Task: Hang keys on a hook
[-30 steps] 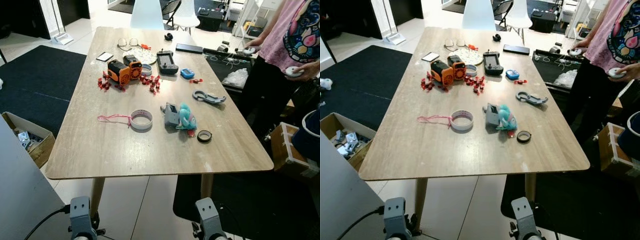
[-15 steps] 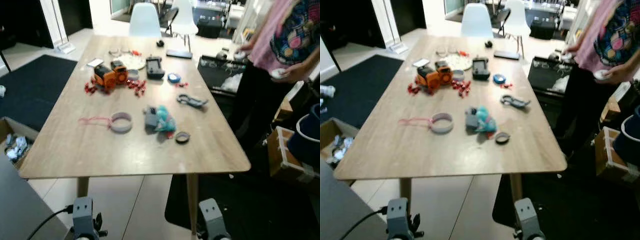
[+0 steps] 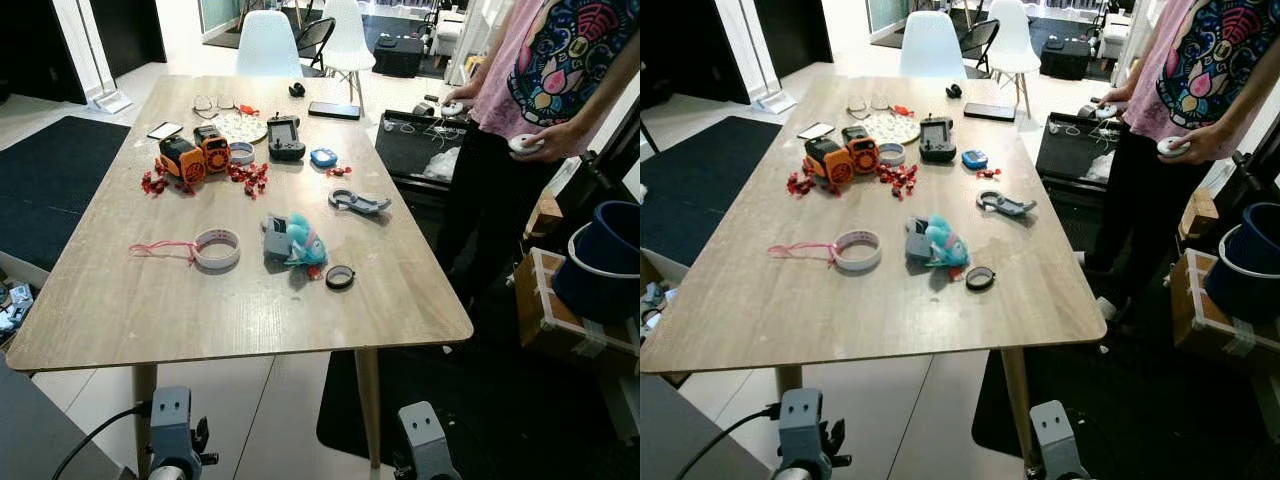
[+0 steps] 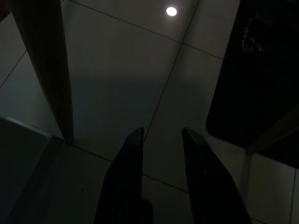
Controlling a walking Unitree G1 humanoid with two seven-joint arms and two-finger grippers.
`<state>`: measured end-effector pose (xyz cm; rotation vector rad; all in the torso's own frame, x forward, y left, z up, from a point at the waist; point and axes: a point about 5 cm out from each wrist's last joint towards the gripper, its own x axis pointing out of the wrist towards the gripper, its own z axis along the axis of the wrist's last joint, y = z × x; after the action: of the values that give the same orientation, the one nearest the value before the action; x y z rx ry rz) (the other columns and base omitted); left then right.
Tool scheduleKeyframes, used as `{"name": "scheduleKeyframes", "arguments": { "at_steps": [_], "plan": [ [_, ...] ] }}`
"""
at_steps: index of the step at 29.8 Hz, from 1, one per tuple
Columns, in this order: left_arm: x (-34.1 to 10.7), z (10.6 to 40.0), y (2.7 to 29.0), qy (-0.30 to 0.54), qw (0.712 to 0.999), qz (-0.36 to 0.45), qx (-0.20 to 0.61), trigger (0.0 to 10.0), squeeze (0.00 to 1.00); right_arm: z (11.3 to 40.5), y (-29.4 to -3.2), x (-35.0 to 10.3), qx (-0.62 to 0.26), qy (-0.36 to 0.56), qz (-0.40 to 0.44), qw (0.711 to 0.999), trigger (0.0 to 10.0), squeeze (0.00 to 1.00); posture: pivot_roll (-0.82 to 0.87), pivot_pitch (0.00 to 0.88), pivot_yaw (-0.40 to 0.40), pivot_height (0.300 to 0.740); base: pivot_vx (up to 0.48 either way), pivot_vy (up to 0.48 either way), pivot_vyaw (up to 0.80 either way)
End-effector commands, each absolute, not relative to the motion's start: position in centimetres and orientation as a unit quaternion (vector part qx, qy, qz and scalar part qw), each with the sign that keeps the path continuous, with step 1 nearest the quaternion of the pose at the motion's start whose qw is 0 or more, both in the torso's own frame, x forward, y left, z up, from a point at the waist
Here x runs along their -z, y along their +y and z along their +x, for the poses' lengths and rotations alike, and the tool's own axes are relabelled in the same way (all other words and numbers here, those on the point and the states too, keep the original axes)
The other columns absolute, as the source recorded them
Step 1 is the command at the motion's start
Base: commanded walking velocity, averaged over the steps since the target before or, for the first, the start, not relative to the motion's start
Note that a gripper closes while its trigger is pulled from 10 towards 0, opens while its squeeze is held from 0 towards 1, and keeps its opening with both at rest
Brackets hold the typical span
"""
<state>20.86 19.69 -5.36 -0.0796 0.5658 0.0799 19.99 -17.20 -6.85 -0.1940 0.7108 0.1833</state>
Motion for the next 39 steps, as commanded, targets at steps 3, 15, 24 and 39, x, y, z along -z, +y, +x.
{"name": "scheduleKeyframes", "arguments": {
  "at_steps": [3,15,24,39],
  "plan": [
    [5.67,20.65,19.65,0.293,0.955,-0.029,-0.043,10.0,0.00,19.41,-18.04,7.16,-0.072,0.361,-0.092,0.925,10.0,0.00,0.06,0.053,-0.044,0.740,0.000,0.000,0.00],
    [5.71,20.71,19.17,0.291,0.955,-0.035,-0.050,10.0,0.00,19.71,-18.23,7.02,-0.073,0.361,-0.097,0.925,10.0,0.00,0.06,0.060,-0.056,0.740,0.000,0.000,0.00],
    [5.96,20.44,19.19,0.301,0.951,-0.031,-0.057,10.0,0.00,19.63,-18.05,7.09,-0.075,0.362,-0.097,0.924,10.0,0.00,0.06,0.064,-0.056,0.740,0.000,-0.139,0.00],
    [6.05,20.49,19.25,0.309,0.948,-0.053,-0.053,10.0,0.00,19.57,-17.83,7.16,-0.077,0.364,-0.096,0.923,10.0,0.00,0.07,0.063,-0.052,0.740,0.000,0.096,0.00]
  ]
}}
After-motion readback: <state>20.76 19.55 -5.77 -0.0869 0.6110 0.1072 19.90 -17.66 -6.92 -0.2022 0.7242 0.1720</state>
